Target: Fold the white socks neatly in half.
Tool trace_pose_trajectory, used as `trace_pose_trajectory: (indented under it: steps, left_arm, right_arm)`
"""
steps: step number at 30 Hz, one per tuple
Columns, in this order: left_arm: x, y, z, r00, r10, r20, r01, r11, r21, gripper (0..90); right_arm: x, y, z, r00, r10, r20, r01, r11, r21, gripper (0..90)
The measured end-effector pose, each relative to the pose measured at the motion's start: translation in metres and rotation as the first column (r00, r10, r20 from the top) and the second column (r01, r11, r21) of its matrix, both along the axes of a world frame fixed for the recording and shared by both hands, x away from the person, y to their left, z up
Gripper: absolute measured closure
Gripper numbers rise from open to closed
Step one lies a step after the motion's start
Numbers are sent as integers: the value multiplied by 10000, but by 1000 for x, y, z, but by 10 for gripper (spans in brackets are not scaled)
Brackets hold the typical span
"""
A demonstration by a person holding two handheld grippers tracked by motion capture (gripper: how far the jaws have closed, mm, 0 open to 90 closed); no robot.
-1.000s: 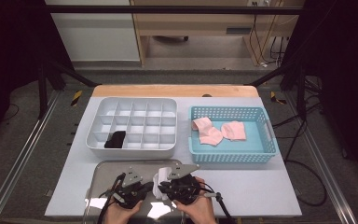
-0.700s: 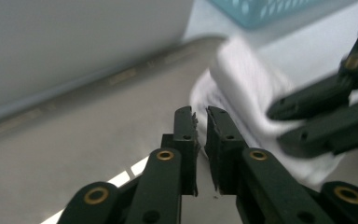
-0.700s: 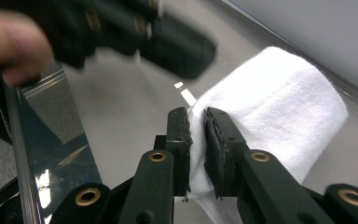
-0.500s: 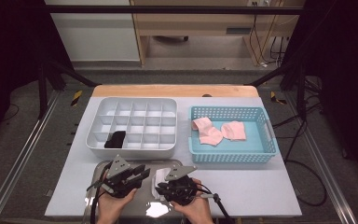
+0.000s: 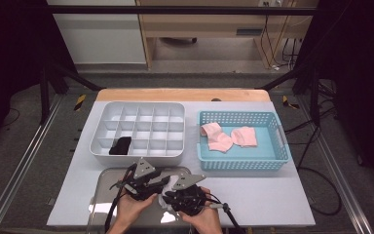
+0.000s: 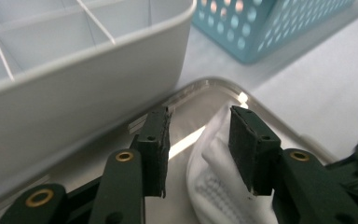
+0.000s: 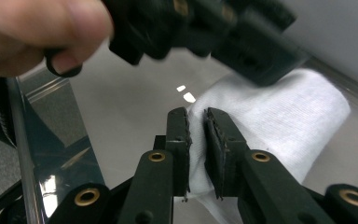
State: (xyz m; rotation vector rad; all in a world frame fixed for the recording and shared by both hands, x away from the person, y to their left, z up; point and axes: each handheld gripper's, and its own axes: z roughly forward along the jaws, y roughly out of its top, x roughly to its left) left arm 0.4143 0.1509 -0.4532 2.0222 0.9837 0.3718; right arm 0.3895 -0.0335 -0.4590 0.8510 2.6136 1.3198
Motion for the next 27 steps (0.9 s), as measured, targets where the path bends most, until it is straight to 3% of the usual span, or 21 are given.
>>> trace_pose_trajectory:
  steps: [9, 21, 27]
  left_arm:
    - [-11, 8, -5, 9997, 100, -220, -103, 9999, -108, 572]
    - [-31, 12, -8, 9988, 38, -498, -60, 9990, -447, 541]
    - [-37, 11, -9, 9991, 144, -397, -159, 9992, -357, 523]
  right_arm:
    - [-3, -13, 6, 9998, 111, -190, -117, 9995, -295, 773]
    - [-7, -40, 8, 9992, -399, 52, 401, 9986, -347, 715]
    - [-8, -50, 17, 9965, -837, 76, 835, 9961, 276, 689]
